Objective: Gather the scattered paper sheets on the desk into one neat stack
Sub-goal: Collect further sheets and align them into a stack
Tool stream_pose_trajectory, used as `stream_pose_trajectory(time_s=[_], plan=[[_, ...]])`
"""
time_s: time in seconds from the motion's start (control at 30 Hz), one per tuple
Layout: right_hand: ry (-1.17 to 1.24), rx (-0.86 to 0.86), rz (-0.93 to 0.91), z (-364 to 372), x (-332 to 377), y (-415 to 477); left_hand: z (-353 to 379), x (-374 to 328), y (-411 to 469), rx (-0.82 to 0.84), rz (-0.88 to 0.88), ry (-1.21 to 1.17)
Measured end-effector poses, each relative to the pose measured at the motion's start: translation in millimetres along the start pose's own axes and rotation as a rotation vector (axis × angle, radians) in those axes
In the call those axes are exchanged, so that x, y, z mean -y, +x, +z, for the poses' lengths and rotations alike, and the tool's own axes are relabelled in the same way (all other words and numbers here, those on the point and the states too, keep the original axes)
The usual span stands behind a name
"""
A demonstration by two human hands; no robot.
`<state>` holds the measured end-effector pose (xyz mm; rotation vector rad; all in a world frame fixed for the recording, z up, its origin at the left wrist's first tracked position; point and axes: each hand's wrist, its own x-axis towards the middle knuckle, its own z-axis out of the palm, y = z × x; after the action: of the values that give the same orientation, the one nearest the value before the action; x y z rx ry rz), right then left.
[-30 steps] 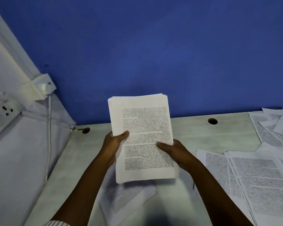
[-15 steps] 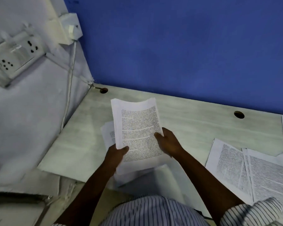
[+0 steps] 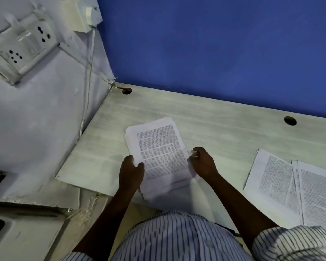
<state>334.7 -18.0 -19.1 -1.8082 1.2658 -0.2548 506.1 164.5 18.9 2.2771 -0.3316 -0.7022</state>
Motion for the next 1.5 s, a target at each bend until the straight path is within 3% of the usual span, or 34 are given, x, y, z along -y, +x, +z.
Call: stream_pose_trajectory(time_s=[0.2, 0.57, 0.77, 0.97, 1.13, 1.2, 1.4, 1.5], plan=[[0.129, -0.131, 0.054, -29.6, -48.3, -43.8, 27.6, -20.1, -14.1, 0.07, 0.169, 0.029], [0.253, -0.652, 0.393, -140.2, -174.8, -158.3, 184.4, -66.3, -72.2, 0.604, 0.363, 0.27], [0.261, -0.893, 0.603, -195.4, -229.6, -189.8, 263.1, -110.4, -101.1, 0.612, 0.469, 0.488], [0.092, -0.851, 0.628, -254.9, -265.0, -170.2, 311.2, -140.0, -124.3, 0.533, 0.49, 0.705], [-0.092, -0.644, 0.801, -302.5, -298.6, -136.8, 338.1, -134.0, -139.6, 0.468, 0.585, 0.946], [-0.211, -0.551, 0.821, -312.9, -307.5, -127.9, 343.8, -133.0, -141.7, 0.448, 0.6, 0.94], [-0.43, -0.427, 0.643, -308.5, -316.0, -114.7, 350.0, -142.6, -128.0, 0.484, 0.634, 0.841], [-0.494, -0.407, 0.553, -305.8, -315.6, -113.2, 355.7, -151.0, -121.3, 0.427, 0.676, 0.845]])
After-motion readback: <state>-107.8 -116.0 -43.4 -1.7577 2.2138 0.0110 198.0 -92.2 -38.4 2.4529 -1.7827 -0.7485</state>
